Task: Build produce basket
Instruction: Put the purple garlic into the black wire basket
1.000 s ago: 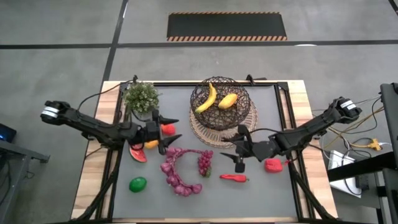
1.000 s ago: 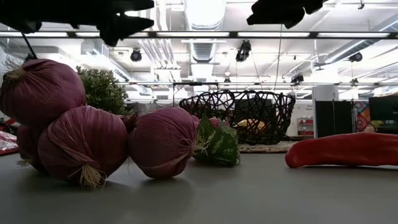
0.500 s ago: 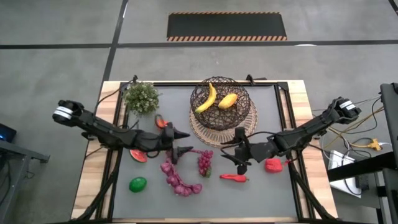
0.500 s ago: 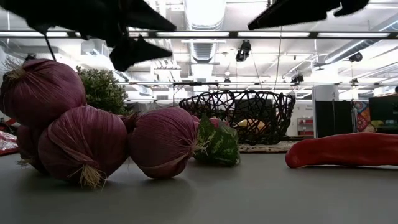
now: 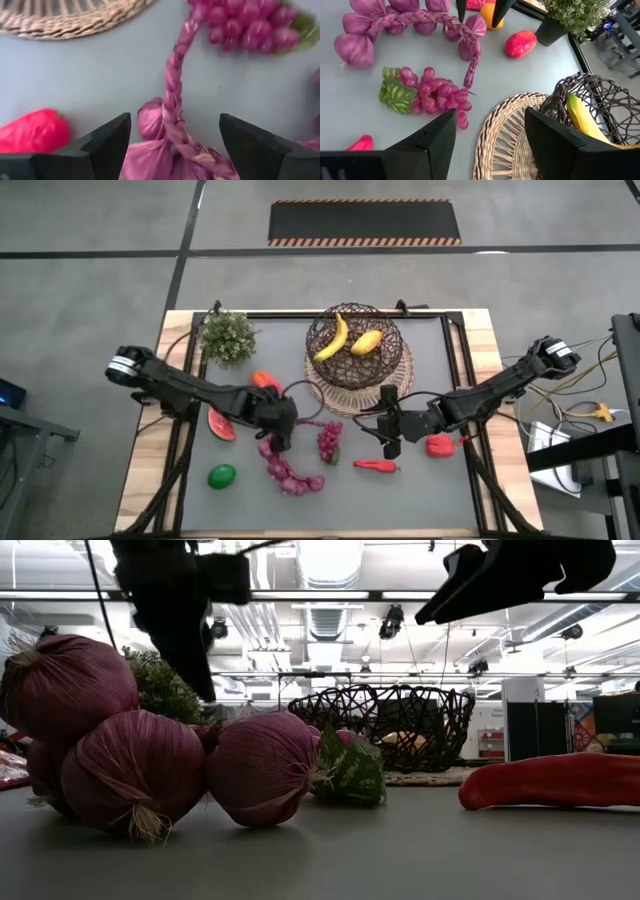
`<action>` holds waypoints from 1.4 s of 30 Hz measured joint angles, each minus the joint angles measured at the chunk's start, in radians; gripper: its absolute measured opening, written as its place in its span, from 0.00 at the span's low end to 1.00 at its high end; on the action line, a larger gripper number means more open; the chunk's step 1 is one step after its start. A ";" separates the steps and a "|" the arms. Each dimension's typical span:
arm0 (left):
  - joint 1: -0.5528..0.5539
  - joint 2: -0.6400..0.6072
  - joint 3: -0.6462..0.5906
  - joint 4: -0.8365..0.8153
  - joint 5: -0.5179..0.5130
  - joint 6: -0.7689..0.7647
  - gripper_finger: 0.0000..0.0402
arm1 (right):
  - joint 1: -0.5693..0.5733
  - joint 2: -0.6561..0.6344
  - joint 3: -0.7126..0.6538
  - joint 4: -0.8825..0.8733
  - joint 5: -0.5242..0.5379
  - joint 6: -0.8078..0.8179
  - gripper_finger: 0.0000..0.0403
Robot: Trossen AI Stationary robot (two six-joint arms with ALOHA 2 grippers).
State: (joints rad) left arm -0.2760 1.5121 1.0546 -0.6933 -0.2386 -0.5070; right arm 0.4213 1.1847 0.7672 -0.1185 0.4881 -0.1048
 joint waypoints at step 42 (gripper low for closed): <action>-0.016 -0.007 -0.004 0.019 0.019 0.015 0.05 | -0.003 0.005 -0.279 0.618 0.010 0.053 0.54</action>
State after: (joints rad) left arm -0.2918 1.5054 1.0504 -0.6746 -0.2194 -0.4923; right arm 0.4183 1.1892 0.4883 0.4994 0.4984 -0.0519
